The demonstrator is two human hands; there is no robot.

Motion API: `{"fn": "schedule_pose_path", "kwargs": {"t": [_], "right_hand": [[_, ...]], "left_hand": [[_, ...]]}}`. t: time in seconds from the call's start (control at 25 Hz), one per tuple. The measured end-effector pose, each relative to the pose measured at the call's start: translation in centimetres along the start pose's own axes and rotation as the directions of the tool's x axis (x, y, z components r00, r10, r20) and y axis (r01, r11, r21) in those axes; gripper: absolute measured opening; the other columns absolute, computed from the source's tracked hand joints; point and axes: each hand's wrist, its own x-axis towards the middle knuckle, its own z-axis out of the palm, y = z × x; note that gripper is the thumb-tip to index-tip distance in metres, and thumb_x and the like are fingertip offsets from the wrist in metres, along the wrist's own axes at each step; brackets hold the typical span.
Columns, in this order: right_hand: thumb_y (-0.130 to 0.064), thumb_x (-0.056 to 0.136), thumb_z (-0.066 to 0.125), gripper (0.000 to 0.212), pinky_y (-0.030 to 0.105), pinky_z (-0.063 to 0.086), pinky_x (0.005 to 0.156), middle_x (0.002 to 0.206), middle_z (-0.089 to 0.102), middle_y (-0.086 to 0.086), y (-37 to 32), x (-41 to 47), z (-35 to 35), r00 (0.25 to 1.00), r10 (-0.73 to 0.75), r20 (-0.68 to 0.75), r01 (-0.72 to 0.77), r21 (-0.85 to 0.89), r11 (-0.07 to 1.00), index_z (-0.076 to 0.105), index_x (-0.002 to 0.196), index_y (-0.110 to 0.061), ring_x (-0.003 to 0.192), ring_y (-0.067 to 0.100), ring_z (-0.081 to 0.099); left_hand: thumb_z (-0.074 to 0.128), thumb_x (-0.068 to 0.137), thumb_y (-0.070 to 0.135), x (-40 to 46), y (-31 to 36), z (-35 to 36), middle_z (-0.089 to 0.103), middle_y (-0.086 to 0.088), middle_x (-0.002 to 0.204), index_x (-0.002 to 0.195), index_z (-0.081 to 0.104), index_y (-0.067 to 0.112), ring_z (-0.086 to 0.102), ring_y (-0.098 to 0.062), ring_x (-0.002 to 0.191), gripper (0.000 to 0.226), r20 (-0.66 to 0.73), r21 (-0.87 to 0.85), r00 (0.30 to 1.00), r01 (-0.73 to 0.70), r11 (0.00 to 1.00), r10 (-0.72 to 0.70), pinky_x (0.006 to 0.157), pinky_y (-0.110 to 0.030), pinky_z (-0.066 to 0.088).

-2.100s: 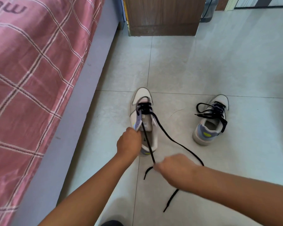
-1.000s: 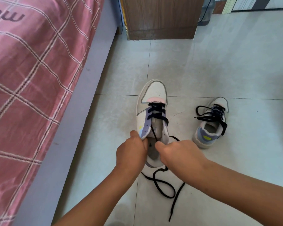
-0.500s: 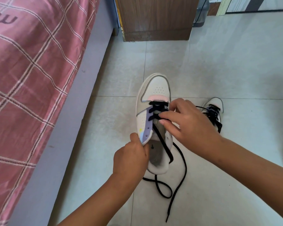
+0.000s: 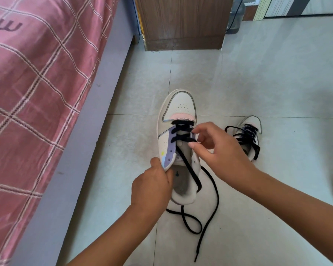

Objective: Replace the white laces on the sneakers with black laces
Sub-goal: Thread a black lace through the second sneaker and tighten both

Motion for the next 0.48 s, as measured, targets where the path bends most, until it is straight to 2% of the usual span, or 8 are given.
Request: {"fn": "schedule_pose_path", "kwargs": {"t": [0.04, 0.12, 0.24, 0.32, 0.4, 0.48], "right_hand": [[-0.028, 0.089, 0.063, 0.013, 0.014, 0.042, 0.062, 0.081, 0.057, -0.006, 0.0, 0.0, 0.1, 0.986, 0.152, 0.070, -0.161, 0.140, 0.977, 0.058, 0.097, -0.019, 0.066, 0.002, 0.052], [-0.031, 0.087, 0.065, 0.016, 0.009, 0.036, 0.053, 0.069, 0.054, -0.009, 0.8, 0.3, 0.1, 0.941, 0.280, 0.188, -0.320, 0.238, 0.917, 0.057, 0.085, -0.017, 0.053, -0.001, 0.044], [-0.033, 0.086, 0.064, 0.022, 0.008, 0.034, 0.054, 0.065, 0.048, -0.006, 1.2, 0.8, -0.4, 0.908, 0.281, 0.311, -0.367, 0.264, 0.892, 0.056, 0.075, -0.015, 0.056, 0.002, 0.039], [-0.030, 0.088, 0.061, 0.021, 0.013, 0.041, 0.064, 0.069, 0.052, -0.001, 1.8, 1.0, -0.4, 0.879, 0.295, 0.375, -0.419, 0.310, 0.854, 0.056, 0.076, -0.014, 0.063, 0.006, 0.045], [-0.026, 0.091, 0.056, 0.019, 0.027, 0.050, 0.073, 0.067, 0.056, 0.003, 2.6, 1.2, -0.5, 0.821, 0.313, 0.477, -0.530, 0.434, 0.728, 0.054, 0.081, -0.010, 0.064, 0.013, 0.051], [-0.023, 0.094, 0.053, 0.018, 0.028, 0.051, 0.065, 0.056, 0.050, 0.001, 3.7, 1.3, -0.5, 0.758, 0.348, 0.552, -0.624, 0.460, 0.632, 0.053, 0.083, -0.008, 0.056, 0.014, 0.044]], "left_hand": [[0.026, 0.099, 0.029, 0.1, -0.1, 0.0, 0.053, 0.001, 0.080, 0.110, 0.037, 0.013, 0.046, -0.020, 0.067, 0.022, -0.010, -0.004, 1.000, -0.002, 1.000, 0.002, 0.060, -0.026, 0.033], [0.026, 0.100, 0.030, 0.1, -0.2, 0.2, 0.050, 0.002, 0.078, 0.109, 0.037, 0.014, 0.047, -0.020, 0.066, 0.022, -0.021, -0.011, 1.000, -0.005, 1.000, 0.005, 0.059, -0.026, 0.034], [0.026, 0.099, 0.028, 0.0, -0.3, 0.4, 0.049, 0.002, 0.077, 0.105, 0.037, 0.014, 0.046, -0.021, 0.067, 0.019, -0.003, -0.030, 1.000, 0.005, 1.000, -0.005, 0.059, -0.027, 0.033], [0.028, 0.099, 0.026, 0.1, -0.6, 0.5, 0.046, 0.003, 0.071, 0.098, 0.035, 0.014, 0.045, -0.022, 0.066, 0.014, 0.013, -0.053, 1.000, 0.006, 0.999, -0.005, 0.058, -0.028, 0.031], [0.029, 0.098, 0.025, 0.5, -1.2, 1.0, 0.043, 0.004, 0.067, 0.094, 0.037, 0.013, 0.045, -0.023, 0.066, 0.014, 0.043, -0.097, 0.999, 0.013, 0.995, -0.009, 0.058, -0.029, 0.031], [0.031, 0.098, 0.025, 1.6, -2.4, 1.7, 0.050, -0.002, 0.073, 0.094, 0.043, 0.010, 0.048, -0.025, 0.071, 0.020, 0.109, -0.191, 0.992, 0.080, 0.978, -0.060, 0.060, -0.030, 0.033]]}}
